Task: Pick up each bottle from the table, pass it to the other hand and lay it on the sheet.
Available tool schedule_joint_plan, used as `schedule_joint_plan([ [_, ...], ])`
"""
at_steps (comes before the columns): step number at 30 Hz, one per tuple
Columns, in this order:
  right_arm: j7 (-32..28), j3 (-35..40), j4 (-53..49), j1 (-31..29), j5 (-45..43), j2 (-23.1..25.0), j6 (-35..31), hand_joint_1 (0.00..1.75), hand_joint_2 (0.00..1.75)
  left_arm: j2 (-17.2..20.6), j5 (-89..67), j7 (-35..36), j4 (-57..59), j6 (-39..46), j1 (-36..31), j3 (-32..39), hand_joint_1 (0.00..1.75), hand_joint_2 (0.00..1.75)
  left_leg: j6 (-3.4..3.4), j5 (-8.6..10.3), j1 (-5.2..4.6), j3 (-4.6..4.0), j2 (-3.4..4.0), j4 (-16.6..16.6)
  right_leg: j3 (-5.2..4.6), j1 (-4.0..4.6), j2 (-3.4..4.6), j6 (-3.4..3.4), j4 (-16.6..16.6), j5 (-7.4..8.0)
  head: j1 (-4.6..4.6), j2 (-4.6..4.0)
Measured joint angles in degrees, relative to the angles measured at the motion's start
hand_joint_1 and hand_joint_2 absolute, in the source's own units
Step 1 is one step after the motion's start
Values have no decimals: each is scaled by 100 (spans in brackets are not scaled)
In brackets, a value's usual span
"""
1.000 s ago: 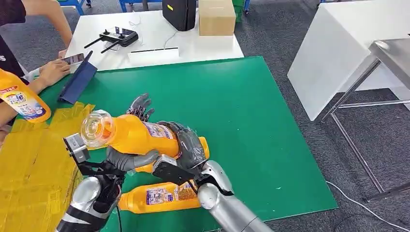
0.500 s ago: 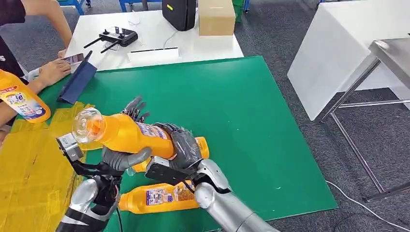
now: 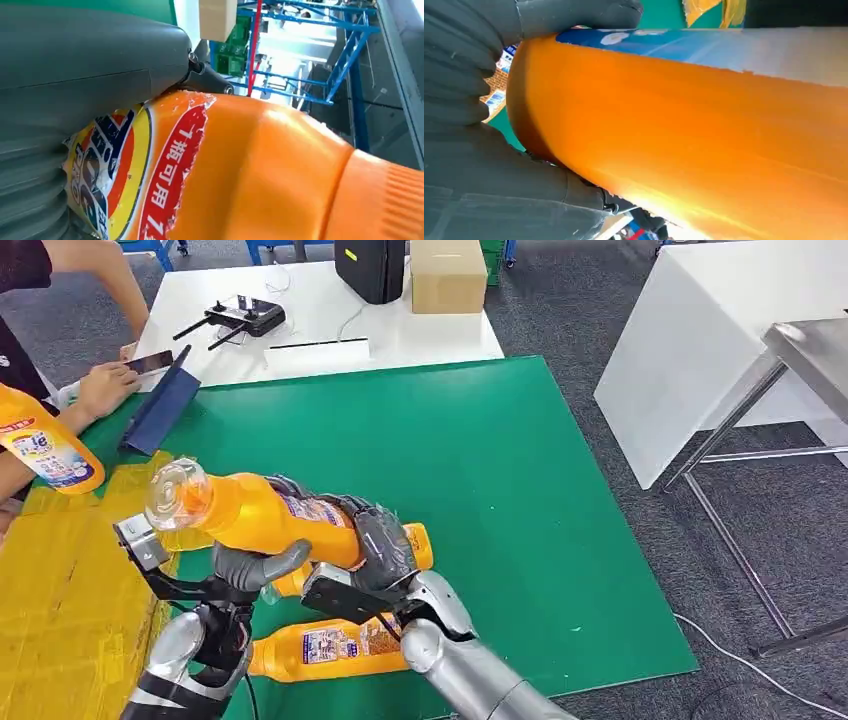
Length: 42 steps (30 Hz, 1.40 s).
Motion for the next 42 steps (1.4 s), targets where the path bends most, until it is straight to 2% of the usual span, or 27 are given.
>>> schedule_joint_plan([
  [1,-4,-17,-26,1,-39,-9,-43,0,175,-17,-37,-19,-11,95,0,0,175,175,0,0,0,0,0,0,0,0,0,0,0,0,2,0],
  [2,-13,-46,-55,5,-72,-18,-74,0,0,-37,-154,-70,-26,259,-2,2,175,175,0,0,0,0,-1,0,0,0,0,0,0,0,0,0],
  [8,-135,-429,-720,272,-302,-197,-457,0,0,-103,-2198,-442,-72,2589,-265,247,175,175,0,0,0,0,-1,1,0,0,-1,0,0,1,0,0],
  [13,-129,-605,-1232,385,-323,-347,-457,0,0,-87,-2470,-459,-70,2802,-417,400,175,175,0,1,0,0,3,1,0,0,1,0,1,1,2,0],
  [22,-129,-667,-1475,477,-334,-422,-454,0,0,-87,-2476,-461,-70,2815,-452,422,175,175,0,0,0,-1,0,1,0,0,1,0,0,1,2,0],
  [25,-146,-693,-1506,483,-345,-431,-459,0,0,-85,-3066,-433,-59,3227,-480,433,175,175,0,0,0,-1,0,1,0,0,1,0,0,1,0,0],
  [26,-162,-715,-1560,503,-360,-441,-461,0,175,-77,-3597,-298,-40,3498,-521,450,175,175,0,1,0,-1,0,1,0,0,0,0,0,1,2,0],
  [31,-199,-907,-2158,639,-463,-544,-345,0,175,94,-6521,754,285,4100,-929,728,175,175,0,1,0,0,0,1,0,0,-1,0,1,1,0,0],
  [33,-194,-981,-2451,692,-371,-597,-269,0,175,230,-8388,1733,659,4083,-1214,914,175,175,-3,3,1,0,1,1,0,0,1,-1,2,1,0,0],
  [35,-133,-1027,-2692,736,-214,-660,-186,0,175,378,-9829,2412,1157,3926,-1508,1098,175,175,-3,3,1,1,4,1,0,0,1,-1,4,2,4,0],
  [37,-57,-1078,-2885,768,-67,-728,-91,0,175,575,-10396,2908,1702,3658,-1796,1198,175,175,-4,4,1,4,4,1,-1,1,2,-1,6,2,2,0],
  [40,41,-1169,-3104,819,145,-809,24,0,175,970,-10522,3773,2648,3175,-2211,981,175,175,-6,6,2,4,5,1,-2,2,4,-1,8,2,0,0],
  [42,77,-1213,-3172,849,214,-839,81,0,175,1103,-10537,3976,3118,2897,-2381,818,175,175,-10,8,2,3,4,1,-3,3,3,-1,9,2,2,0],
])
